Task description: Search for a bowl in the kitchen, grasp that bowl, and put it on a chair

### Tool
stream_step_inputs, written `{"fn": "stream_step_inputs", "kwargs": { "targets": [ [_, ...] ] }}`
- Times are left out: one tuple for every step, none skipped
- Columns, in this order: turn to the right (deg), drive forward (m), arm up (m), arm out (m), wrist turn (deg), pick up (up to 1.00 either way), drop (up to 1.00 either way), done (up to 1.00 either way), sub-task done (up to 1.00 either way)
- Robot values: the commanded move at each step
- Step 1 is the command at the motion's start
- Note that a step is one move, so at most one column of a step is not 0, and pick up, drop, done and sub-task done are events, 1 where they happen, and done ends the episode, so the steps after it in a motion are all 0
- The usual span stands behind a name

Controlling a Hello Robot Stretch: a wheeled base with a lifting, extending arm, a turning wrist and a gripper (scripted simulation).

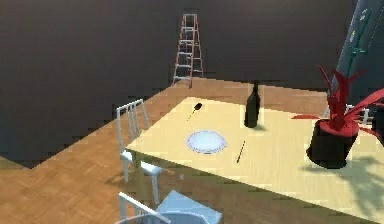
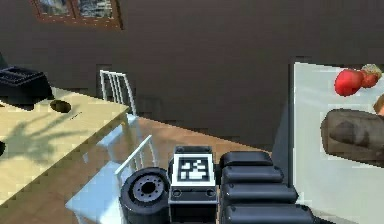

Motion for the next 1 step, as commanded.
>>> {"fn": "stream_step_inputs", "kwargs": {
  "targets": [
    [-3.0, 0.0, 0.0, 0.0, 0.0, 0.0, 0.0, 0.0, 0.0]
  ]
}}
